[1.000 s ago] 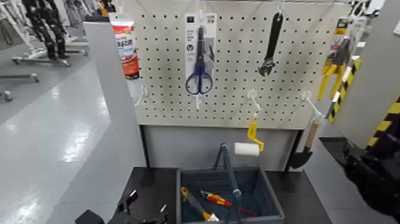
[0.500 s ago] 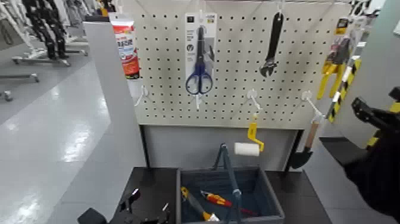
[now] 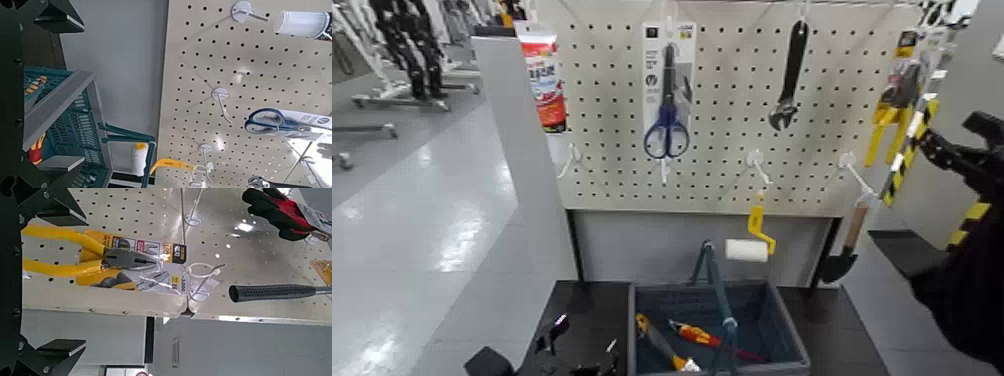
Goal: Put the yellow pliers into the crate.
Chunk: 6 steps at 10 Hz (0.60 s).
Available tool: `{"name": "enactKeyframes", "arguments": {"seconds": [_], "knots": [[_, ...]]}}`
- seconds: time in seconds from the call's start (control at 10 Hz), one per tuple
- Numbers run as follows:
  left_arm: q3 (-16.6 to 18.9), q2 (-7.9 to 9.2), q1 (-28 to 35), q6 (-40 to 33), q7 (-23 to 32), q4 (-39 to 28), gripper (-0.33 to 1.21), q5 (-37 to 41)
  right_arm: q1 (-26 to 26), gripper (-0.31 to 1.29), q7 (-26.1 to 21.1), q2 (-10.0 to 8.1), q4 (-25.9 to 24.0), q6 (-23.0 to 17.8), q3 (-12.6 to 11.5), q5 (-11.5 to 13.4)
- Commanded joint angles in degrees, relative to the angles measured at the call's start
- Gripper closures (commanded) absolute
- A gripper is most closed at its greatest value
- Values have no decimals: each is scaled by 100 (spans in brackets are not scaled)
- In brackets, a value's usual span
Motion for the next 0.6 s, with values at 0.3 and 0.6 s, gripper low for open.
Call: {"name": "enactKeyframes", "arguments": {"seconds": [0.3, 0.6], "knots": [[-23, 1, -37, 18, -1, 3, 13, -9, -821, 20, 500, -222, 914, 25, 399, -287], [-58, 19, -72, 26, -1, 3, 13, -17, -1278, 21, 948, -266, 1608, -46, 804, -534]]}}
